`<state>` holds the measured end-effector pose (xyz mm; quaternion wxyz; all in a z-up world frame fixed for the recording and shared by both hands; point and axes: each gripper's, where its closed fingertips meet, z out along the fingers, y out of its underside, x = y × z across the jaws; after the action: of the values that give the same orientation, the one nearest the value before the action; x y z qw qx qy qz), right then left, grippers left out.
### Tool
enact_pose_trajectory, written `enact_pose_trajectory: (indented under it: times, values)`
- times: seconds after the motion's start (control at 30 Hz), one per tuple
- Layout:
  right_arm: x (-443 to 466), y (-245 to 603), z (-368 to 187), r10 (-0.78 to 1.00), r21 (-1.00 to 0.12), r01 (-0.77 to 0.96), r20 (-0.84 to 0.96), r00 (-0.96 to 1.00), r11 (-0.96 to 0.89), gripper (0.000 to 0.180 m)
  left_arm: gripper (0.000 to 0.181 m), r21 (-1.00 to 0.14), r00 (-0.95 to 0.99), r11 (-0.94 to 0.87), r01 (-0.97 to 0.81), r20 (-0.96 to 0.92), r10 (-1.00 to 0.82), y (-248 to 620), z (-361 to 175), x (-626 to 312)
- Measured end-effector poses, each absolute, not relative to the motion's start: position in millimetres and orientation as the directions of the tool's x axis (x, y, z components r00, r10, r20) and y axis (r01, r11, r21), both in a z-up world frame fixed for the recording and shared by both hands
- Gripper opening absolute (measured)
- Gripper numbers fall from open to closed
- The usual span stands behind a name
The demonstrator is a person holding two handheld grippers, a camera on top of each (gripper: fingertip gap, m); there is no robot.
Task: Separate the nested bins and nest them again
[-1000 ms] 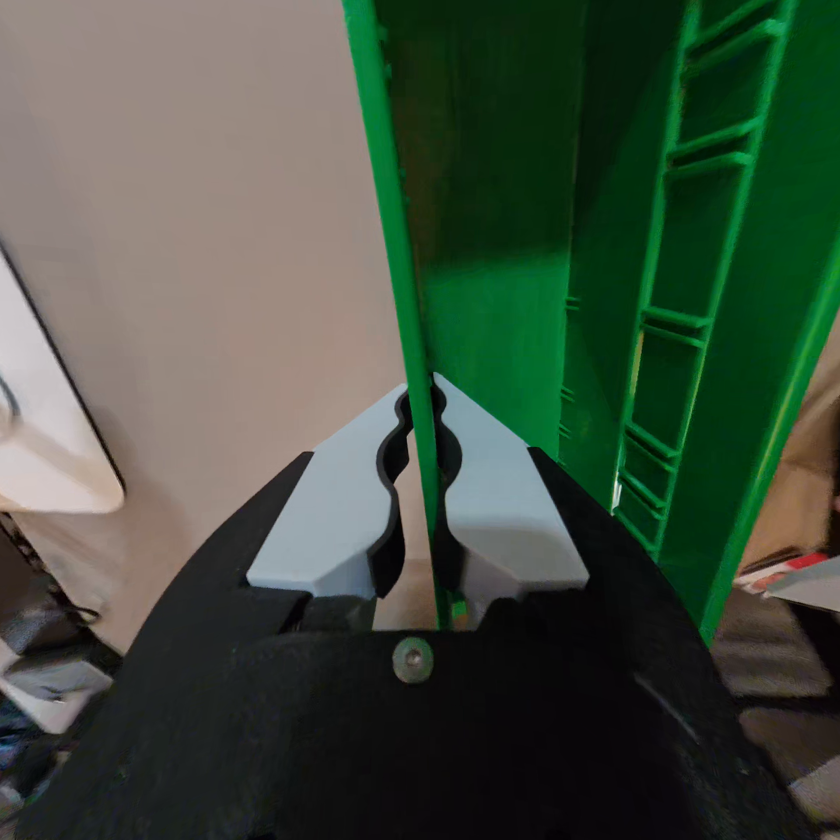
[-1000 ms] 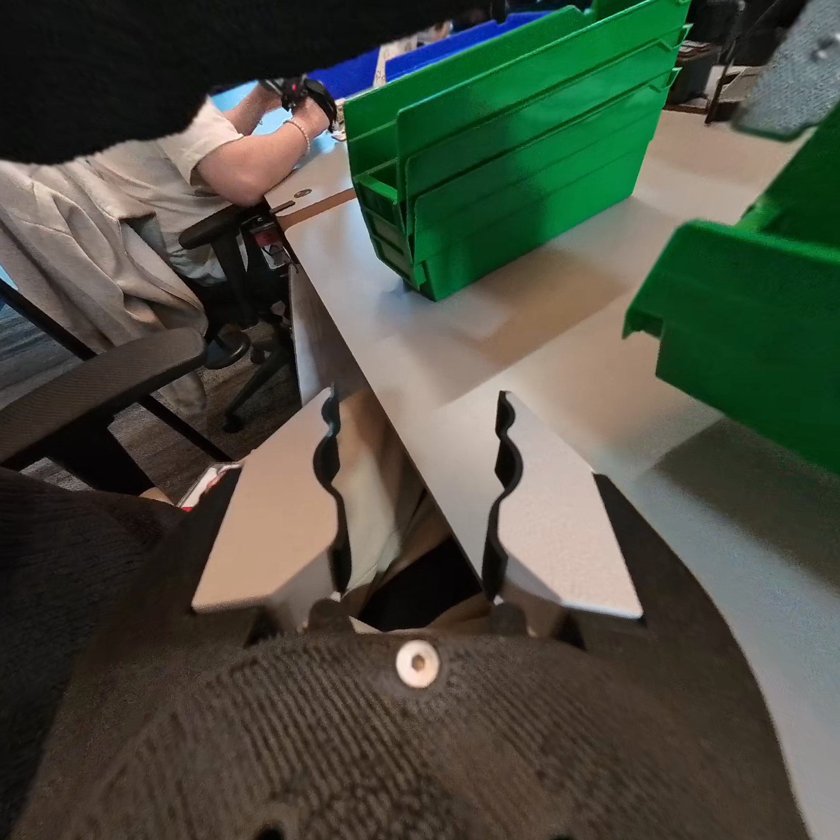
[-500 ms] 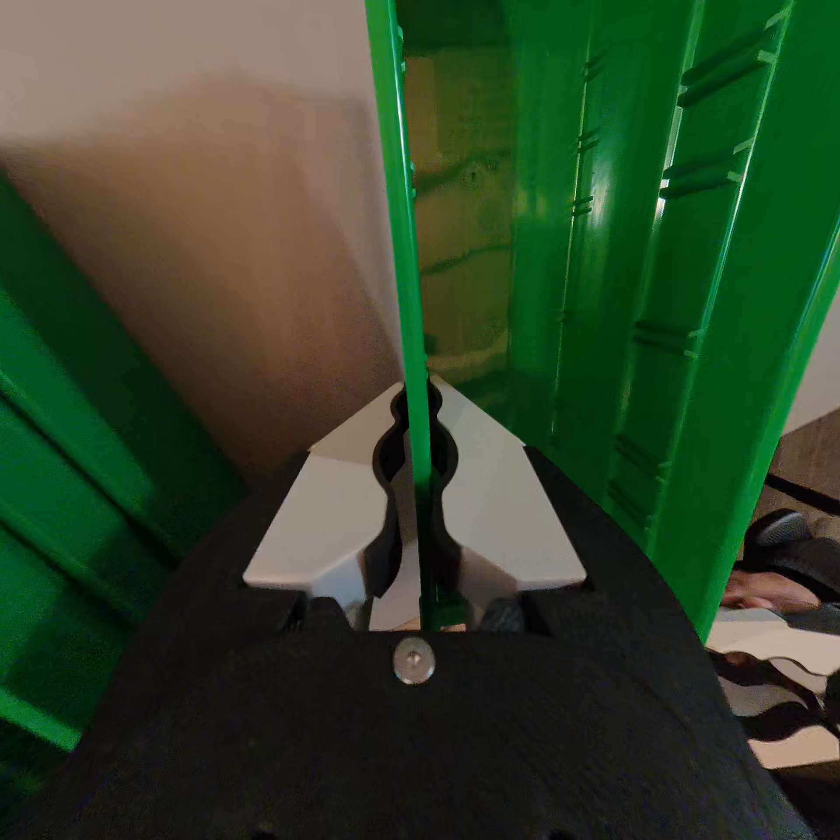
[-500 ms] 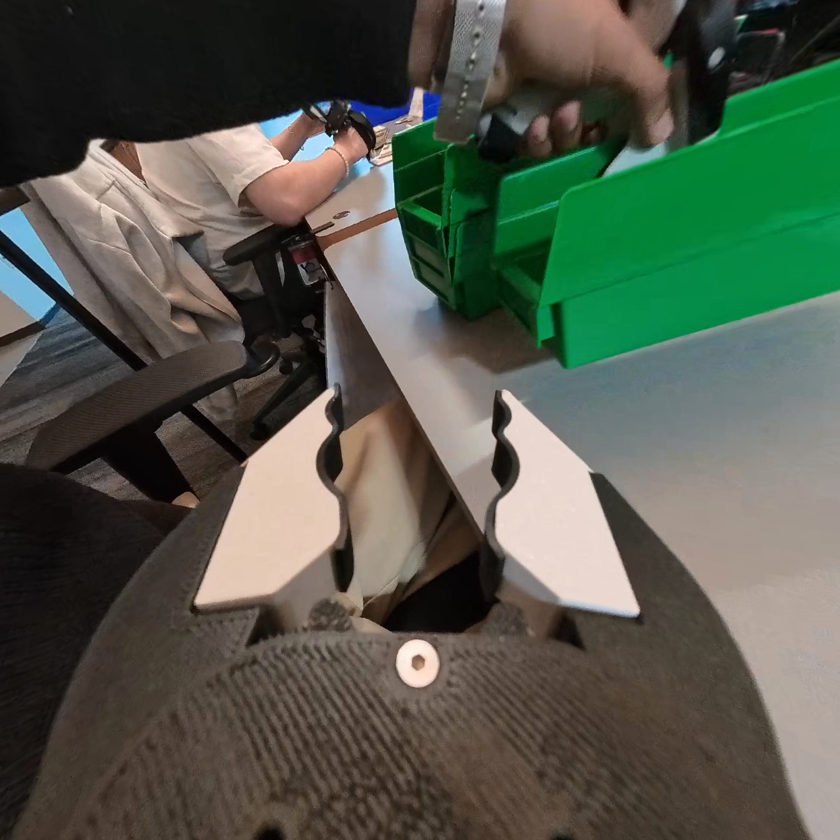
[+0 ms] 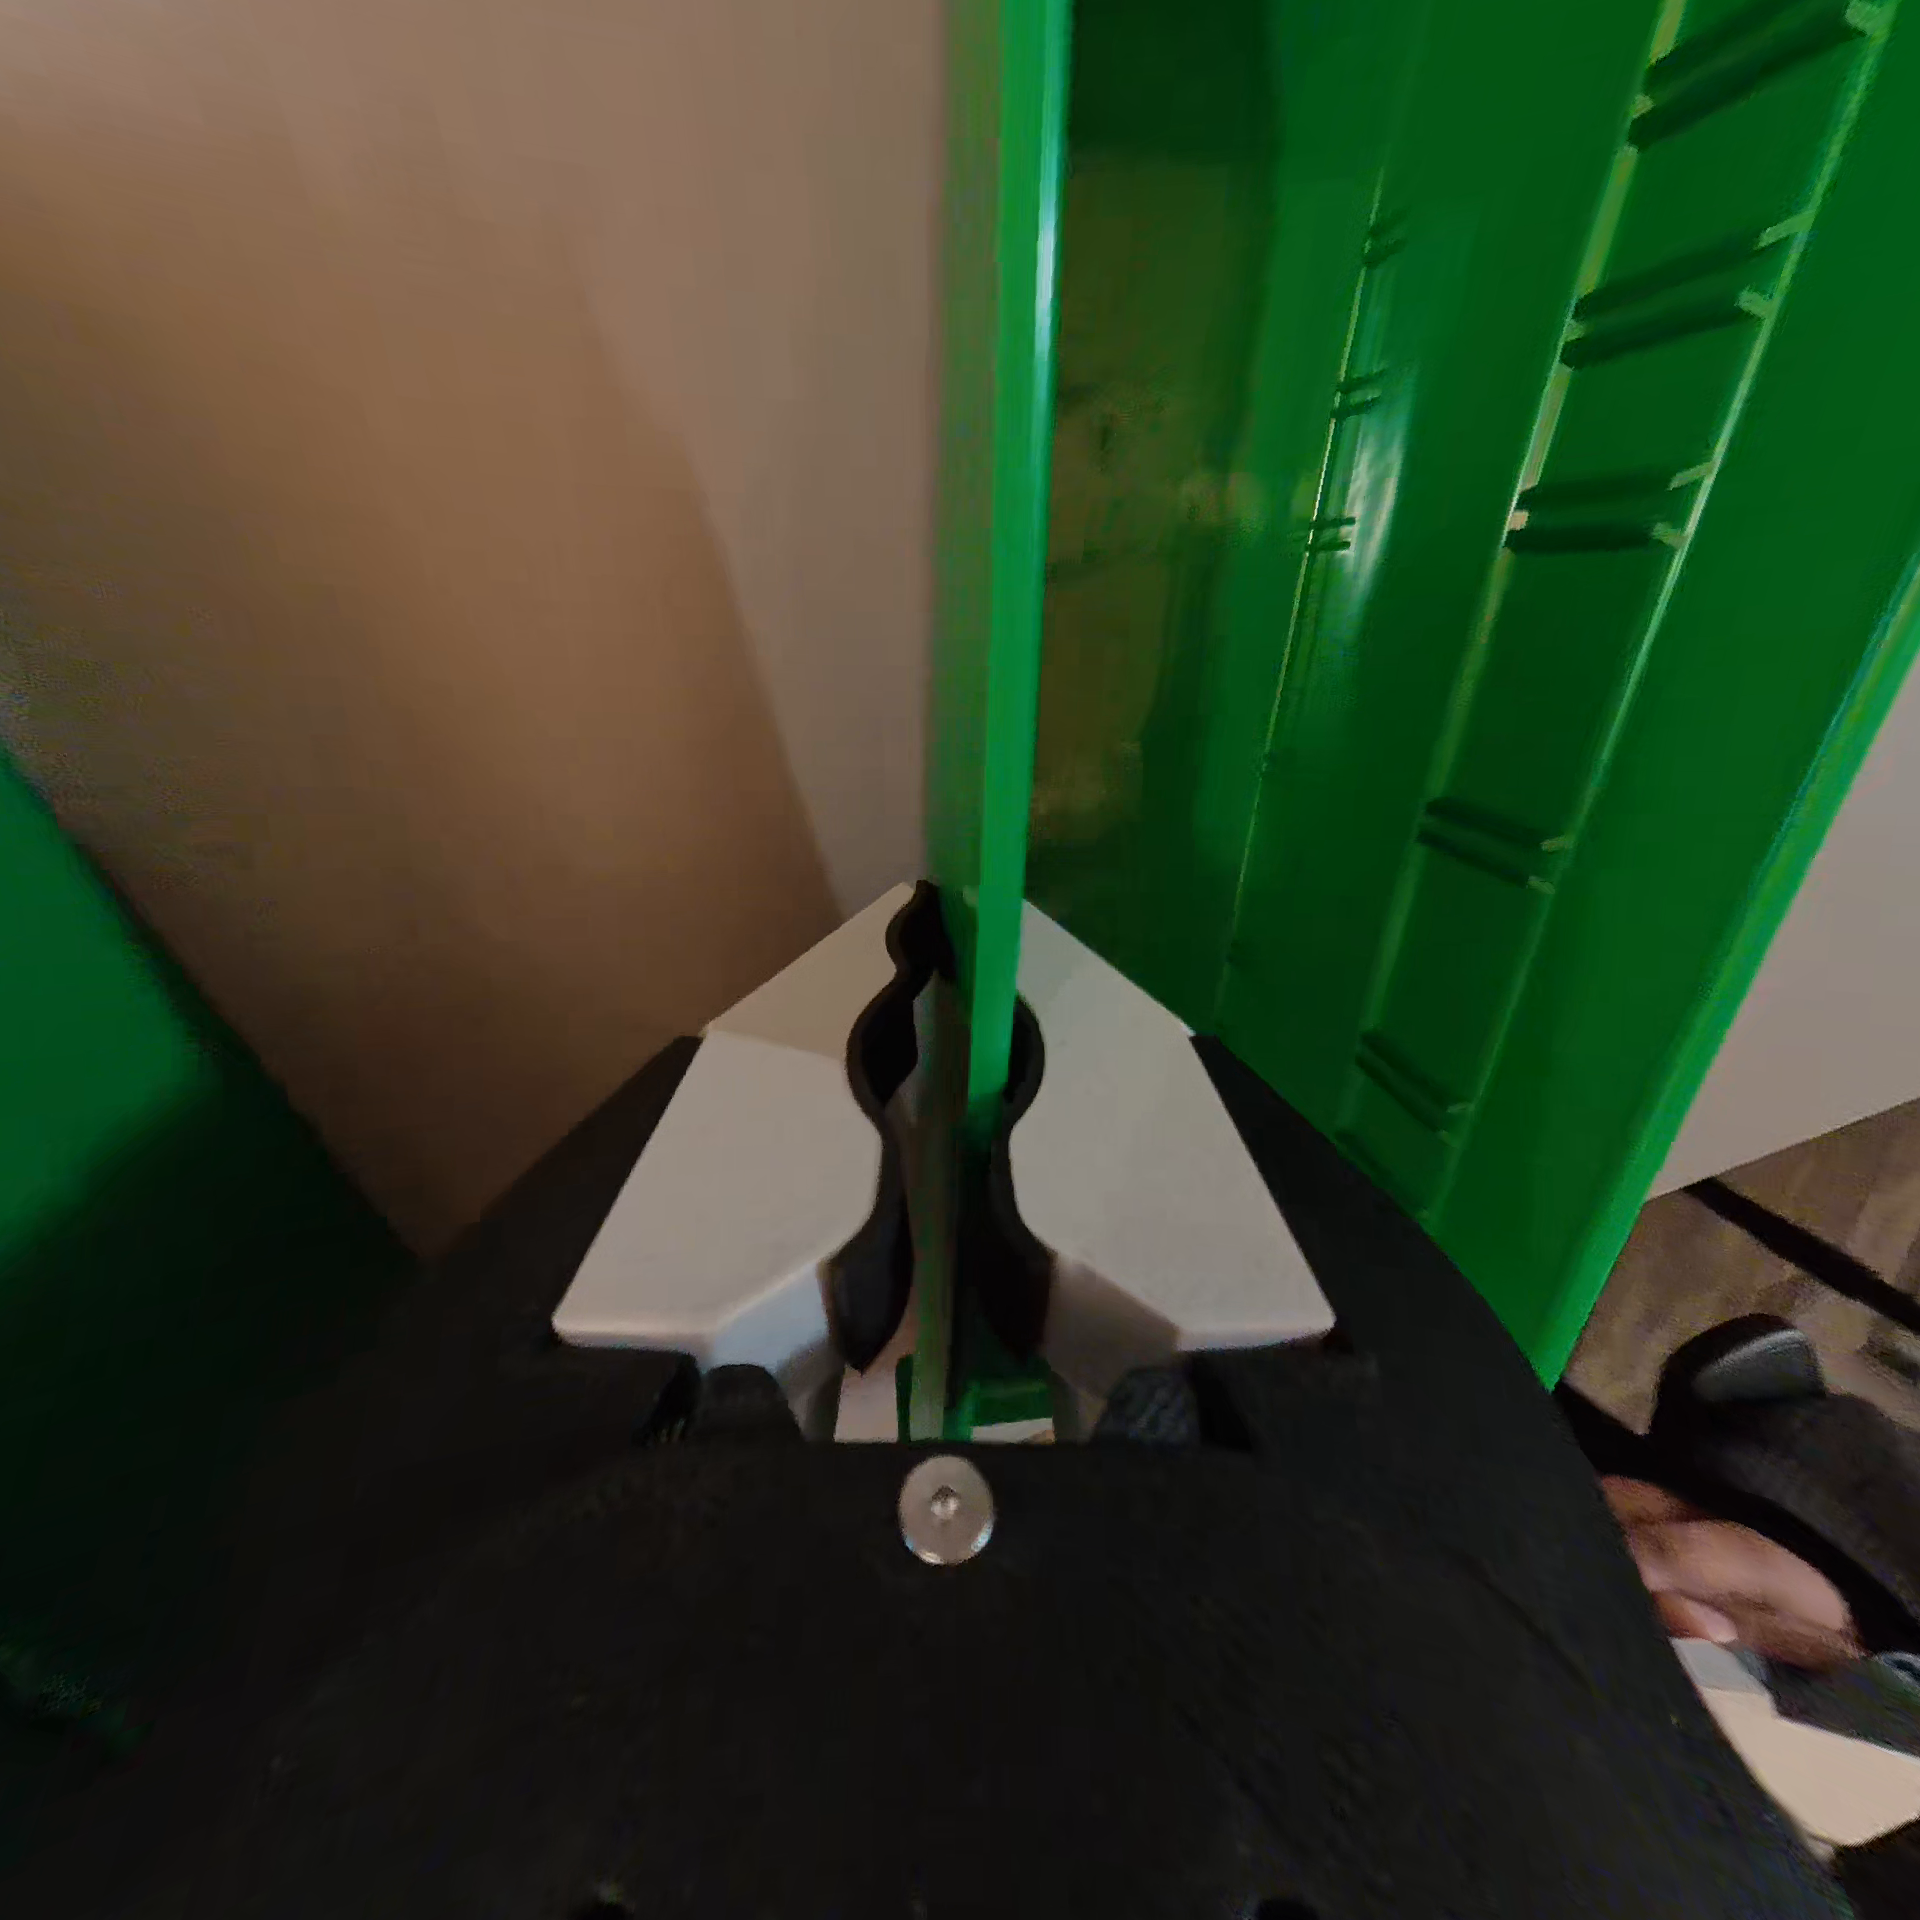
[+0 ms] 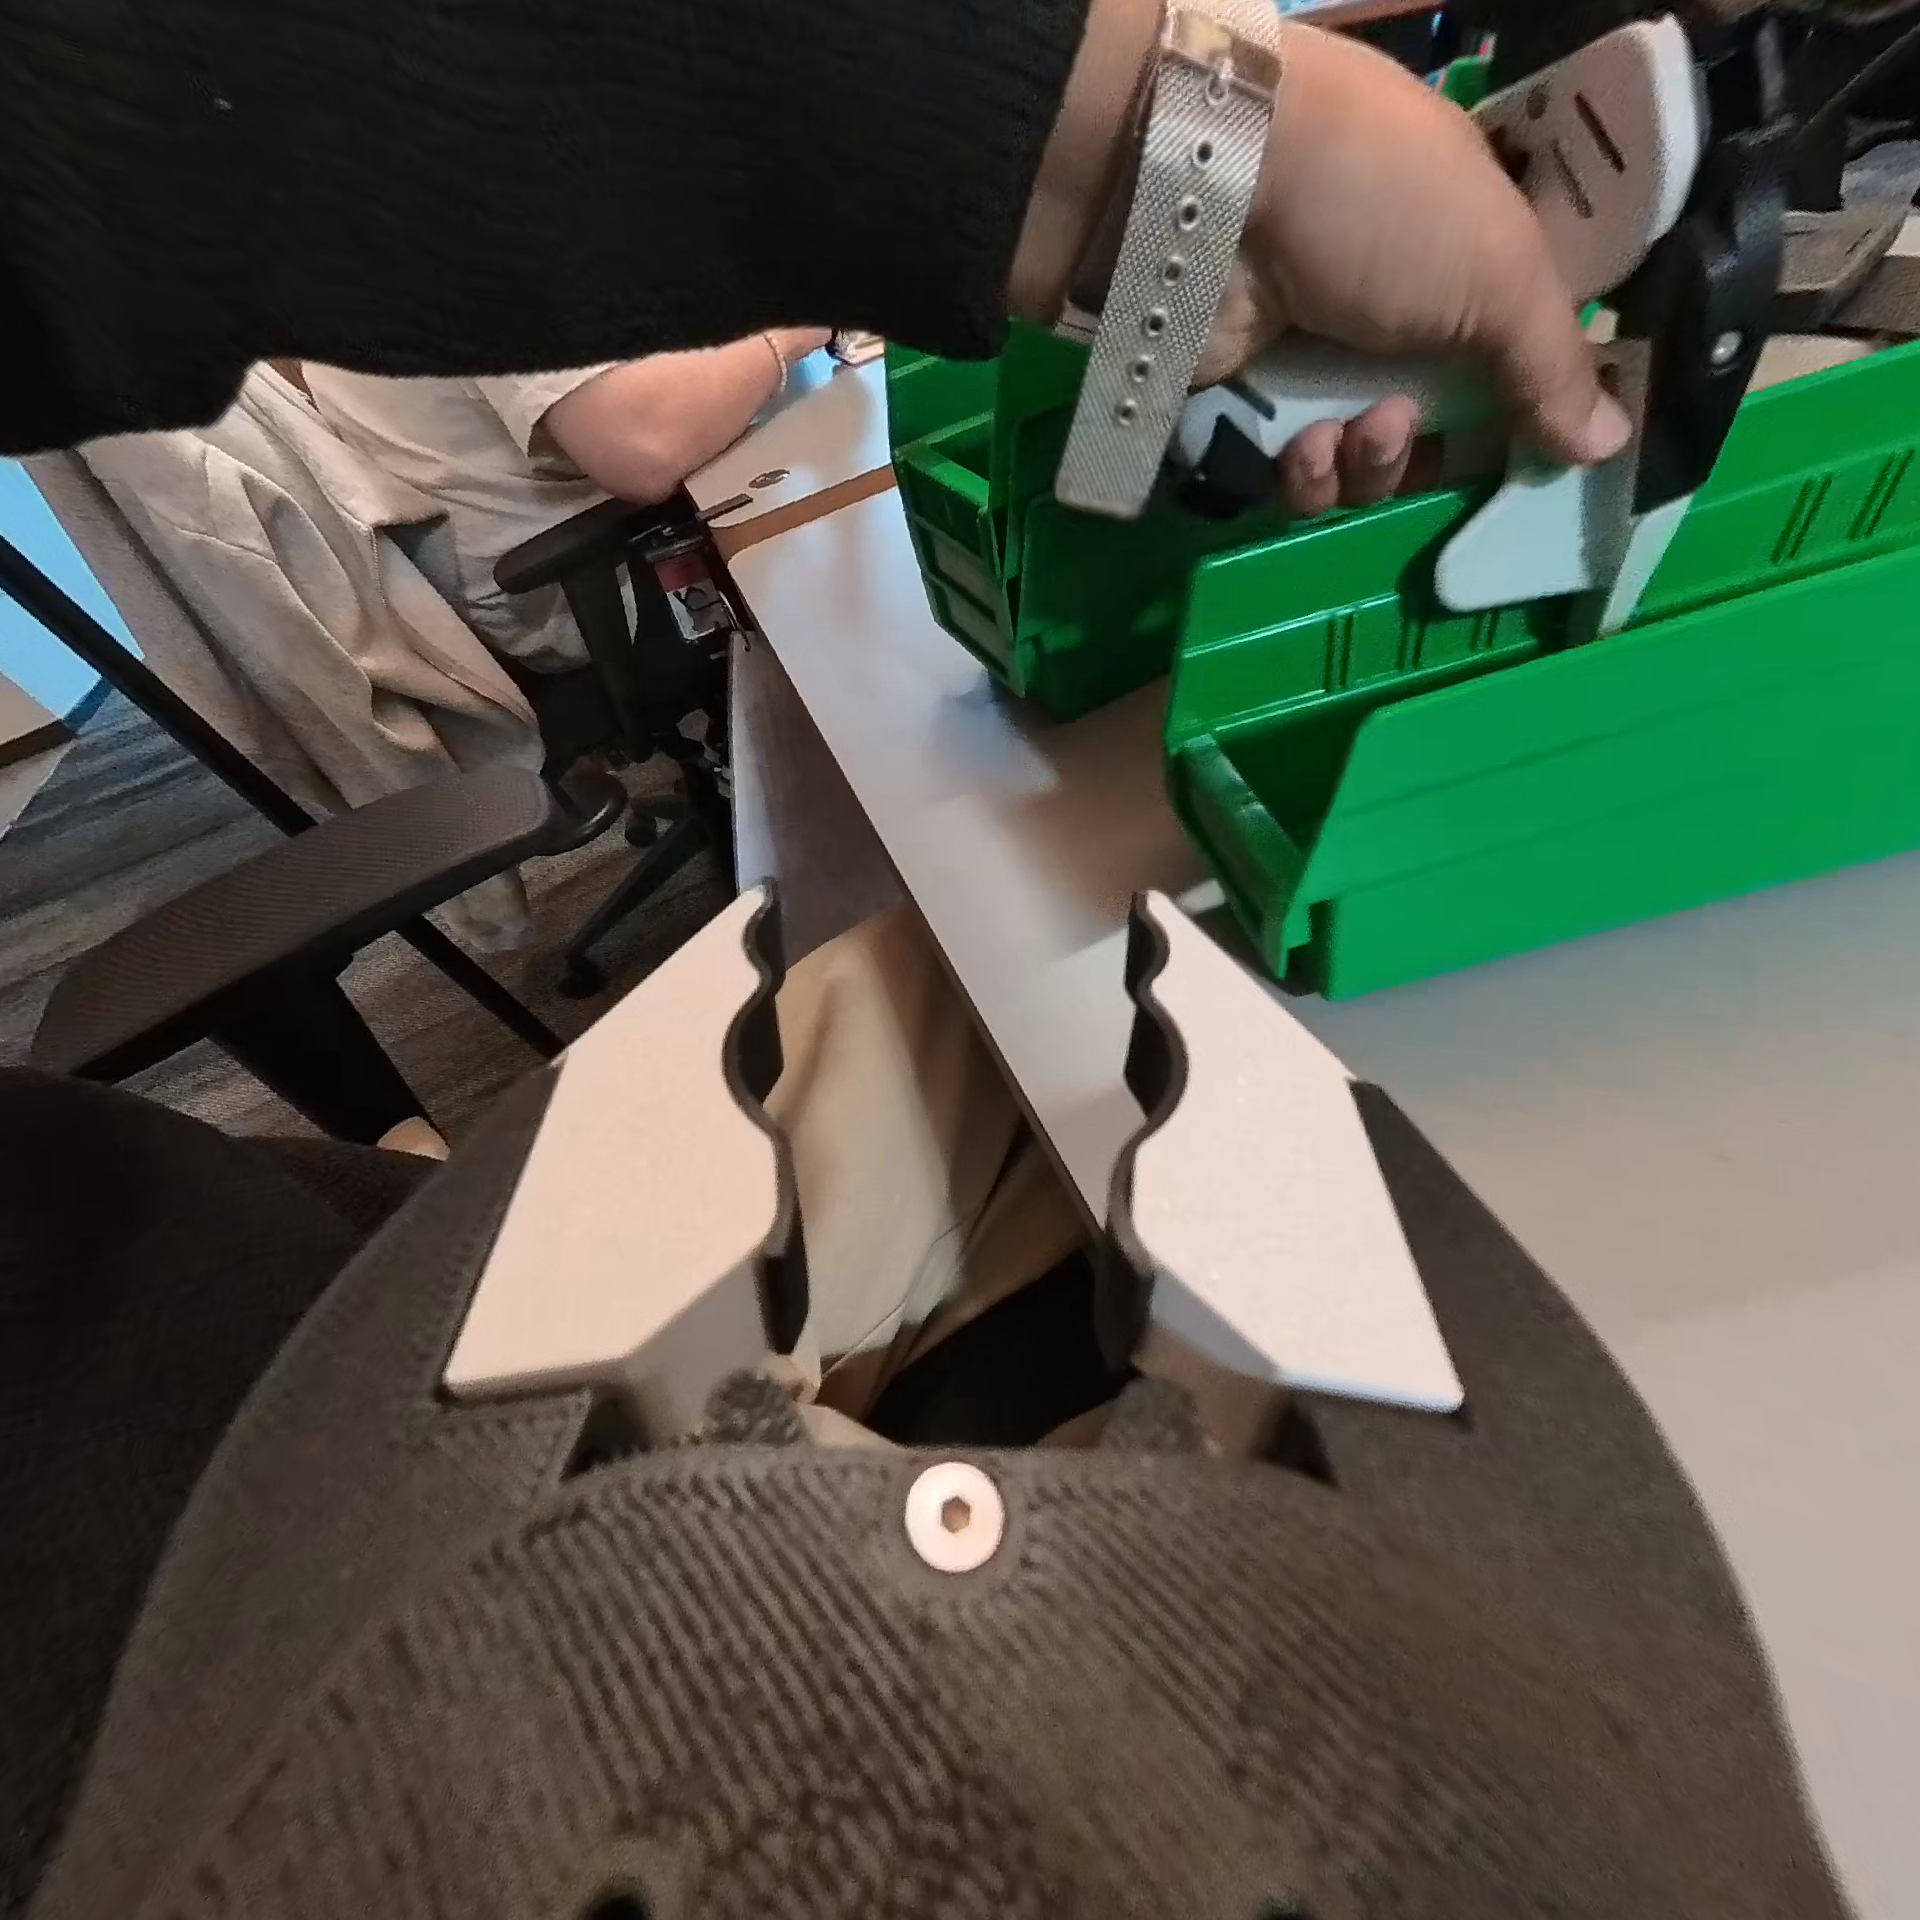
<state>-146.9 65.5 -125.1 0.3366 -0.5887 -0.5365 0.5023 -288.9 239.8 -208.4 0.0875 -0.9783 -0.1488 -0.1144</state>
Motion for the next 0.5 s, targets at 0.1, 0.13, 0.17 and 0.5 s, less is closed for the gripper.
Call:
enact_pose_trajectory:
  times: [0.1, 0.13, 0.17, 0.5]
  values:
    - [-146.0, 66.6, -121.8, 0.97, -0.939, 0.283, -0.229, -0.081, -0.197, 0.066, 0.004, -0.143, 0.906, -0.915, 0.377, 0.265, 0.331, 246.3, -208.2, -288.6]
    - [-145.7, 67.0, -121.3, 0.97, -0.939, 0.282, -0.23, -0.082, -0.199, 0.066, 0.005, -0.153, 0.903, -0.909, 0.388, 0.261, 0.341, 248.0, -207.7, -289.2]
    - [-145.5, 67.4, -121.0, 0.969, -0.938, 0.281, -0.232, -0.082, -0.201, 0.066, 0.011, -0.156, 0.898, -0.905, 0.395, 0.272, 0.345, 249.3, -206.5, -287.0]
    - [-145.8, 75.7, -125.9, 0.973, -0.939, 0.281, -0.224, -0.051, -0.201, 0.068, 0.08, -0.456, 0.887, -0.824, 0.335, 0.448, 0.112, 252.2, -119.2, -252.0]
